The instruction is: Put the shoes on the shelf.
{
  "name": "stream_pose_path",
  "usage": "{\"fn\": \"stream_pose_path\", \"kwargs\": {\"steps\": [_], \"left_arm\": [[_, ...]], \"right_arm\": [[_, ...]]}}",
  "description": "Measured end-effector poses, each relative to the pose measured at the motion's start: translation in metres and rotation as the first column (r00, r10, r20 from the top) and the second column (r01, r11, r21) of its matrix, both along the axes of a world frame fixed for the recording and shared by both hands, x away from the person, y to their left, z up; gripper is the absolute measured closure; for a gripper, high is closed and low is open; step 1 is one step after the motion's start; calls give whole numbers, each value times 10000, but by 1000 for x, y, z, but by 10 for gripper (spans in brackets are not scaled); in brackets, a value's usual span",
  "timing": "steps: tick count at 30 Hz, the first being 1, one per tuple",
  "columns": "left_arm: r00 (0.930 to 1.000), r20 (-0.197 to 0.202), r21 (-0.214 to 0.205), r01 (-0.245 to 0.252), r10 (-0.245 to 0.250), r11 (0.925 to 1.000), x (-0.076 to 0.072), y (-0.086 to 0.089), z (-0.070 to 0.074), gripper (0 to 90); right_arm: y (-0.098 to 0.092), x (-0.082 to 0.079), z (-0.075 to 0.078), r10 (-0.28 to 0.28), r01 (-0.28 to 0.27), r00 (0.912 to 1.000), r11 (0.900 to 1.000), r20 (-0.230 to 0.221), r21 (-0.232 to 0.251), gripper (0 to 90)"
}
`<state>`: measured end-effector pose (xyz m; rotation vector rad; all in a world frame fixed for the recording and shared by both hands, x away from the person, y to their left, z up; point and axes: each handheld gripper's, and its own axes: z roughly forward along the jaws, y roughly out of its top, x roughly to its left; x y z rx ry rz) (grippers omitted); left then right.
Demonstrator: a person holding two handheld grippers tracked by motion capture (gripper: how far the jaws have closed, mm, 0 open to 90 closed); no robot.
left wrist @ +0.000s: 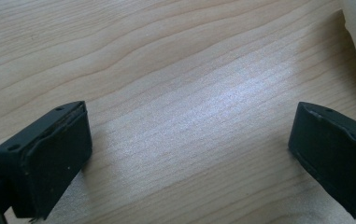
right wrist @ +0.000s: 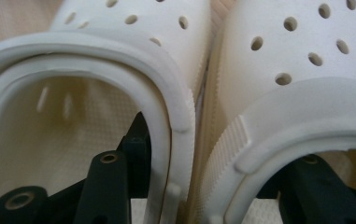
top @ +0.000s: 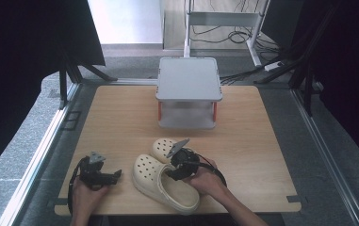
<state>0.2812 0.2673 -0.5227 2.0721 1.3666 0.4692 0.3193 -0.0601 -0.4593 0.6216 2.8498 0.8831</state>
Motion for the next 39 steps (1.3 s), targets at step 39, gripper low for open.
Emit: {"fn": "stream_pose_path", "kwargs": {"steps": [39], "left_arm": [[10000,-2,32,19,-19,10000,0,0,0,0]], "right_arm": [[-44,9,67,-1721,1743,9828,9843,-676,280,654]]}}
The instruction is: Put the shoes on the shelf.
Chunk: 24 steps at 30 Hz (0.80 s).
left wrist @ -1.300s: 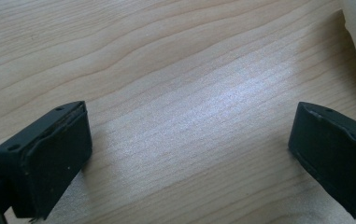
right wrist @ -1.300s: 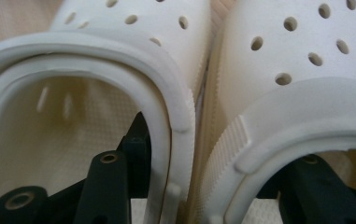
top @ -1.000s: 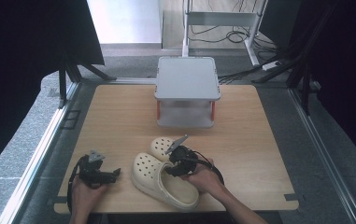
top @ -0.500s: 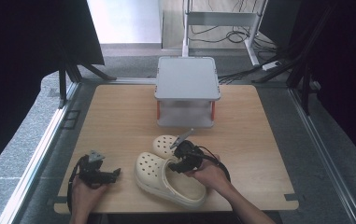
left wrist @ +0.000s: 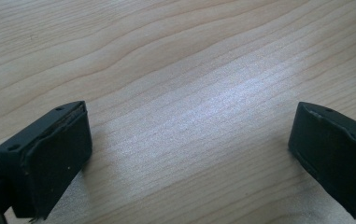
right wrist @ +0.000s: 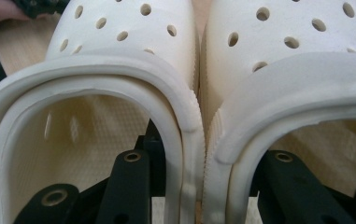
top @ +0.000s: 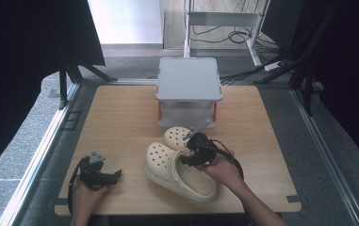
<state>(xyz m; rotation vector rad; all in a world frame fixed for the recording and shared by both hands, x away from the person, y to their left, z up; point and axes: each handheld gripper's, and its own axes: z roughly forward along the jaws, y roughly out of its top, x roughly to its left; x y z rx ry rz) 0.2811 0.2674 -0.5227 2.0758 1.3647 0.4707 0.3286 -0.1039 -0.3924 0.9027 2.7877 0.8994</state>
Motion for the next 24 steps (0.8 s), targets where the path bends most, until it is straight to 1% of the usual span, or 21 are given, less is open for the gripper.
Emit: {"fn": "stream_pose_path", "kwargs": {"steps": [3,7,8,9,11,19,24], "left_arm": [[10000,-20,16,18,-18,10000,0,0,0,0],[10000,-9,-14,24,-24,10000,0,0,0,0],[10000,-9,-14,24,-24,10000,0,0,0,0],[10000,9,-24,-26,26,10000,0,0,0,0],[10000,-9,0,5,-5,10000,0,0,0,0],[10000,1,19,24,-24,10000,0,0,0,0],[10000,4,16,24,-24,10000,0,0,0,0]], "right_arm": [[-5,2,8,-168,168,9998,9999,142,-18,653],[-11,4,20,-459,459,9988,9989,178,9,654],[-11,4,20,-459,459,9988,9989,178,9,654],[-13,5,26,-579,580,9981,9983,223,-6,653],[-14,6,32,-681,682,9973,9977,264,-29,654],[-23,9,61,-959,956,9949,9954,321,95,653],[-27,14,78,-1154,1148,9928,9932,335,201,653]]}}
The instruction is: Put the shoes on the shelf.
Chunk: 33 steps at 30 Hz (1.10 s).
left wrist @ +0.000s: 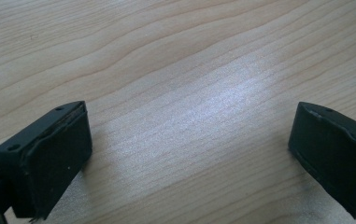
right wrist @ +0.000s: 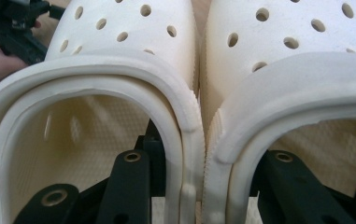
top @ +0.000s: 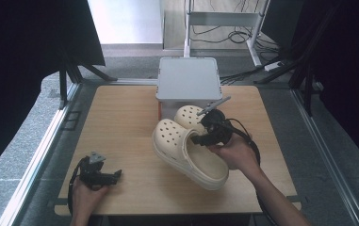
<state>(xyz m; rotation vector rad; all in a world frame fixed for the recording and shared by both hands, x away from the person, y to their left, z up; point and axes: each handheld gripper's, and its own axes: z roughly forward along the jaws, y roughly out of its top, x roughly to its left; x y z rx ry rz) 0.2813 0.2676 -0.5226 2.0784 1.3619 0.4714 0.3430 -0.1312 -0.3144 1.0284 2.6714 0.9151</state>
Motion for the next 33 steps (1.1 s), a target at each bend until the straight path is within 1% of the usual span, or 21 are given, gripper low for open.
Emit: {"fn": "stream_pose_path", "kwargs": {"steps": [1,2,3,4,5,7,8,9,11,13,18,19,20,25,28,29,30,33], "left_arm": [[10000,0,0,0,0,10000,0,0,0,0],[10000,2,-16,11,-11,10000,0,0,0,0],[10000,2,-16,11,-11,10000,0,0,0,0],[10000,-5,5,1,-1,10000,0,0,0,0],[10000,2,-12,-13,13,10000,0,0,0,0],[10000,11,-11,-16,16,10000,0,0,0,0],[10000,11,-11,-16,16,10000,0,0,0,0],[10000,-40,-18,19,-19,10000,0,0,0,0],[10000,-37,-12,18,-18,10000,0,0,0,0],[10000,-43,-37,23,-23,10000,0,0,0,0],[10000,-48,-38,30,-31,10000,0,0,0,0],[10000,-48,-38,30,-31,10000,0,0,0,0],[10000,-40,-23,11,-11,10000,0,0,0,0],[10000,-47,-45,27,-28,10000,0,0,0,0],[10000,-37,-27,38,-39,10000,0,0,0,0],[10000,-37,-27,38,-39,10000,0,0,0,0],[10000,-23,-2,21,-21,10000,0,0,0,0],[10000,-26,-2,20,-20,10000,0,0,0,0]], "right_arm": [[0,0,0,0,0,10000,10000,0,0,653],[-1,2,7,-91,91,9999,10000,64,7,653],[-1,2,7,-91,91,9999,10000,64,7,653],[-2,6,13,-243,243,9997,9997,78,42,653],[-2,8,17,-327,327,9994,9995,70,51,653],[-2,14,23,-525,524,9986,9986,101,108,653],[-2,14,23,-525,524,9986,9986,101,108,653],[-1,20,29,-679,677,9974,9977,230,88,653],[1,25,35,-888,886,9953,9960,375,91,653],[3,31,39,-1085,1079,9929,9941,486,137,652],[9,49,48,-1556,1544,9869,9875,430,304,652],[9,49,48,-1556,1544,9869,9875,430,304,652],[12,58,51,-1754,1741,9835,9842,437,323,651],[17,78,56,-2199,2182,9742,9752,498,382,651],[18,90,56,-2442,2423,9687,9692,455,431,651],[18,90,56,-2442,2423,9687,9692,455,431,651],[18,99,56,-2681,2662,9626,9627,386,494,651],[18,111,55,-3032,3010,9522,9521,371,543,652]]}}
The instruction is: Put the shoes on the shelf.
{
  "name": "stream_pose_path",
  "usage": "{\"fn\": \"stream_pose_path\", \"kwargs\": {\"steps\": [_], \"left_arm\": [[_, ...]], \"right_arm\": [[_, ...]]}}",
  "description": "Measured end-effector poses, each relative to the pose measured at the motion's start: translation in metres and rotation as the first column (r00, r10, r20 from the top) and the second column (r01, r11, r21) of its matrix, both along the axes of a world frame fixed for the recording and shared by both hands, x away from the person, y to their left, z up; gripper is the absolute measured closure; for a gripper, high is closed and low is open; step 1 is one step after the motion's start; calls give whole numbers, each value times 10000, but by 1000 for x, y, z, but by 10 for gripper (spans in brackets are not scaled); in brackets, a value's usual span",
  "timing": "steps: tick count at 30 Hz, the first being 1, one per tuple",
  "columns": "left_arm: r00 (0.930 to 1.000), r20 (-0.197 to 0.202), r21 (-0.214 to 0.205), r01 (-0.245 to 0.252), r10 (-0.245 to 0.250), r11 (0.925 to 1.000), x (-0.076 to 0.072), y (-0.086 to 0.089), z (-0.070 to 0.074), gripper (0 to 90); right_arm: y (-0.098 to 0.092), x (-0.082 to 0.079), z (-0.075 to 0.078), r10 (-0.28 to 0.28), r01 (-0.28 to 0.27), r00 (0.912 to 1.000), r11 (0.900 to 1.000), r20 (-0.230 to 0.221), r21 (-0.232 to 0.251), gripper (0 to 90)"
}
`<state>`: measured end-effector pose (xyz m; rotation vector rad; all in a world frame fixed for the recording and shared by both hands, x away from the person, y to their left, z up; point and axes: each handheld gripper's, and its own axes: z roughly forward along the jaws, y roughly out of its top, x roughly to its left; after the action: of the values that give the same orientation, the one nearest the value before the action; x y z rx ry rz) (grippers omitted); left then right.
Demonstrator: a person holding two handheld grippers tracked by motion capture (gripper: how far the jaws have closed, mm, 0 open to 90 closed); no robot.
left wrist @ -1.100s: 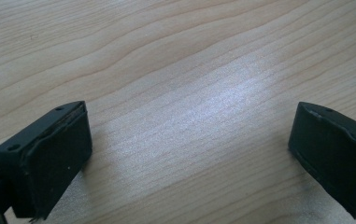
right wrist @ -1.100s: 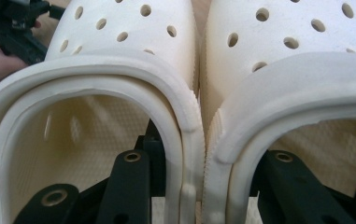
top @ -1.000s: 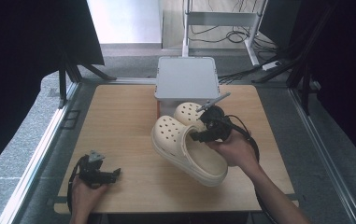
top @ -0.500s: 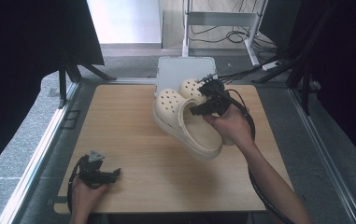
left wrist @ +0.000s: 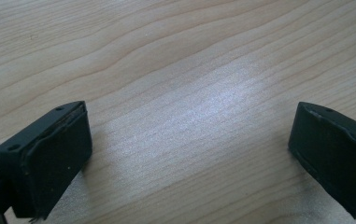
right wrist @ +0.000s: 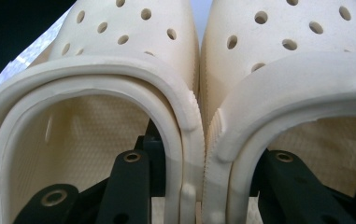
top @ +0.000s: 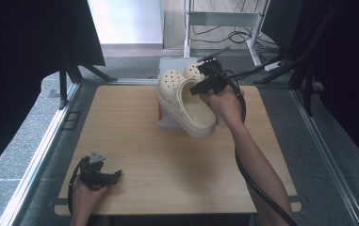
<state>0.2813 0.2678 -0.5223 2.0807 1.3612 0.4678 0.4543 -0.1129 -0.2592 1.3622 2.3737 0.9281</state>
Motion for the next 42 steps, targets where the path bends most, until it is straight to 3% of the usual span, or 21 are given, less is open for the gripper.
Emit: {"fn": "stream_pose_path", "kwargs": {"steps": [10,16,17,28,29,38,42], "left_arm": [[10000,-27,-19,-9,9,10000,0,0,0,0],[10000,-28,-19,-8,8,10000,0,0,0,0],[10000,-27,-19,-5,5,10000,0,0,0,0],[10000,-25,-32,33,-33,10000,1,0,0,0],[10000,-27,-35,37,-37,10000,1,0,0,0],[10000,4,3,31,-31,10000,1,-1,0,0],[10000,5,8,53,-53,10000,1,0,0,0]], "right_arm": [[15,34,-1,-1465,1462,9892,9887,47,322,652],[23,51,1,-1929,1925,9811,9809,134,285,652],[26,59,2,-2201,2195,9753,9751,170,309,652],[37,93,4,-3133,3123,9493,9492,245,374,651],[39,99,3,-3311,3302,9433,9432,232,365,650],[41,127,-13,-3820,3813,9241,9232,76,479,650],[43,137,-25,-3899,3896,9209,9201,-7,418,650]]}}
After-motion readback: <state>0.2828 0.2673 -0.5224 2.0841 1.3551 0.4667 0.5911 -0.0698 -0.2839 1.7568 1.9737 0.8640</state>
